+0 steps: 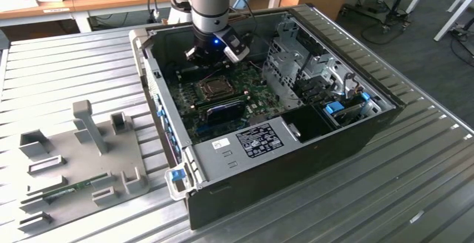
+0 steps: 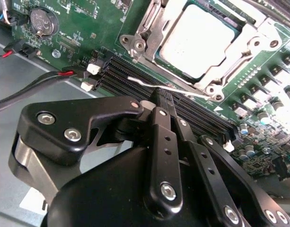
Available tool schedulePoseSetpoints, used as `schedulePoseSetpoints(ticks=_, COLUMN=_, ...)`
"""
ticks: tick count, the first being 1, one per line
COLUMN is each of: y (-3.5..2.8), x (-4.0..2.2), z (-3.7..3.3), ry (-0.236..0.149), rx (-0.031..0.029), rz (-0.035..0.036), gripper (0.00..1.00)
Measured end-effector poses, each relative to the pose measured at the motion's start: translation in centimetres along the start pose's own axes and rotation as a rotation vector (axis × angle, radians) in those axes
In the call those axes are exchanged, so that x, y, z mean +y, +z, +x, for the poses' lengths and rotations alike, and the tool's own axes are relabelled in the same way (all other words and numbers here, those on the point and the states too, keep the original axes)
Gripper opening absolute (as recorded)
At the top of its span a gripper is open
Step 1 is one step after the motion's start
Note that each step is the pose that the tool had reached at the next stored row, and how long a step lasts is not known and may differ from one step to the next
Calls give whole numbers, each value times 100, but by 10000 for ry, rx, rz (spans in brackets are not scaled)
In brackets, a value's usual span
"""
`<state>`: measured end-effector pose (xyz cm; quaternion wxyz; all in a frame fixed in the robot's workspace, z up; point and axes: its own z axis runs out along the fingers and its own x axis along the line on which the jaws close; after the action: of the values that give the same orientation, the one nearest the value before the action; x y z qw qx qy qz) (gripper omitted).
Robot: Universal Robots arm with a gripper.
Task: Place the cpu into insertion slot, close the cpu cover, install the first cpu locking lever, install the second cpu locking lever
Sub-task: 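Install the first cpu locking lever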
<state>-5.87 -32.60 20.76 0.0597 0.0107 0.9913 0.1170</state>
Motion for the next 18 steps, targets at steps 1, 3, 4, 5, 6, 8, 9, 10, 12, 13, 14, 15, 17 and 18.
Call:
schedulePoseSetpoints(ticks=1, y=5, x=-1, z=0, ry=-1, rx=0, rz=0, gripper=11)
schedulePoseSetpoints(ticks=3, y=11, x=-3, z=1, ry=0, rx=0, rz=0, gripper=11)
schedulePoseSetpoints(ticks=4, y=14, x=-3, z=1, ry=0, rx=1, rz=0, gripper=11)
schedulePoseSetpoints(ticks=5, y=15, x=-4, z=1, ry=0, rx=1, rz=2, gripper=11)
schedulePoseSetpoints(ticks=6, y=16, x=-4, z=1, ry=0, rx=1, rz=1, gripper=11)
schedulePoseSetpoints(ticks=8, y=16, x=-5, z=1, ry=0, rx=1, rz=1, gripper=11)
schedulePoseSetpoints(ticks=9, y=17, x=-5, z=1, ry=0, rx=0, rz=0, gripper=11)
schedulePoseSetpoints(ticks=10, y=17, x=-5, z=1, ry=0, rx=0, rz=0, gripper=11)
schedulePoseSetpoints(ticks=12, y=17, x=-5, z=1, ry=0, rx=0, rz=0, gripper=11)
schedulePoseSetpoints(ticks=13, y=17, x=-5, z=0, ry=0, rx=0, rz=0, gripper=11)
schedulePoseSetpoints(ticks=14, y=14, x=-4, z=0, ry=0, rx=0, rz=0, gripper=11)
schedulePoseSetpoints(ticks=15, y=7, x=-2, z=-1, ry=0, rx=0, rz=0, gripper=11)
schedulePoseSetpoints(ticks=17, y=-14, x=3, z=-3, ry=0, rx=1, rz=0, gripper=11)
schedulePoseSetpoints(ticks=18, y=-27, x=6, z=-5, ry=0, rx=0, rz=-1, gripper=11)
